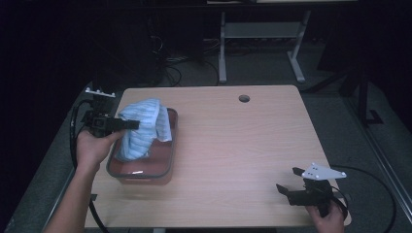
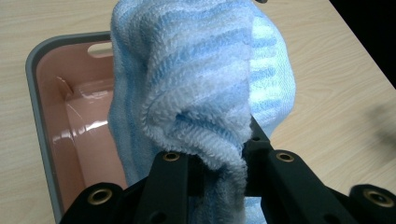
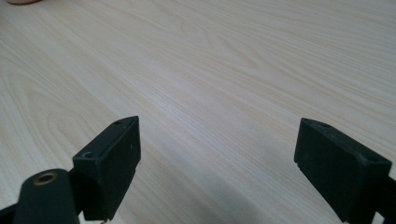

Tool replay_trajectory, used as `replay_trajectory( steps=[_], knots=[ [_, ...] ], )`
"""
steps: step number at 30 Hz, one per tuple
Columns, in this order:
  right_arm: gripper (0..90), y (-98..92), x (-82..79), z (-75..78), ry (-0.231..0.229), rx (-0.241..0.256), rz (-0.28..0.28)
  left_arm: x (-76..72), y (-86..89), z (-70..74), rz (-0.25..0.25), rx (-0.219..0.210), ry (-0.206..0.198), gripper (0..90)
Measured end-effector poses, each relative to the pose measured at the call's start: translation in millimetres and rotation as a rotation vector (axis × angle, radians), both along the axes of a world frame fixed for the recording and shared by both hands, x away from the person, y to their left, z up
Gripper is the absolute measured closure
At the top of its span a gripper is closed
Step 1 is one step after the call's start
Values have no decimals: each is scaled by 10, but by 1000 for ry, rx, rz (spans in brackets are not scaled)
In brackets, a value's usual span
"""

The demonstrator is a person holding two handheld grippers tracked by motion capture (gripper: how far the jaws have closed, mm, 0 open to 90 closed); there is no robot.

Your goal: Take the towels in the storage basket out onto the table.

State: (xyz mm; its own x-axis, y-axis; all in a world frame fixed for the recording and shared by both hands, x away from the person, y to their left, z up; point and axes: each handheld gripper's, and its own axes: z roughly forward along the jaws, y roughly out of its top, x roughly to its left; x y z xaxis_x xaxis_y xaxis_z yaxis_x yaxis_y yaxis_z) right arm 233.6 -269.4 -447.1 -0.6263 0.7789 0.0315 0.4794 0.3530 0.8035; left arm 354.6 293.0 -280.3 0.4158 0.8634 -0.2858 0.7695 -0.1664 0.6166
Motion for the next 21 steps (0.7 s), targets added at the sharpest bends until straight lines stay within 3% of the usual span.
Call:
replay_trajectory(
  steps=[14, 21],
  knots=[
    [141, -22, 7, 4, -1, 9, -8, 37, -139, 102, -23, -48, -20, 758],
    [141, -27, -13, 10, -1, 10, -15, 56, -258, 119, -47, -39, -17, 759]
  ],
)
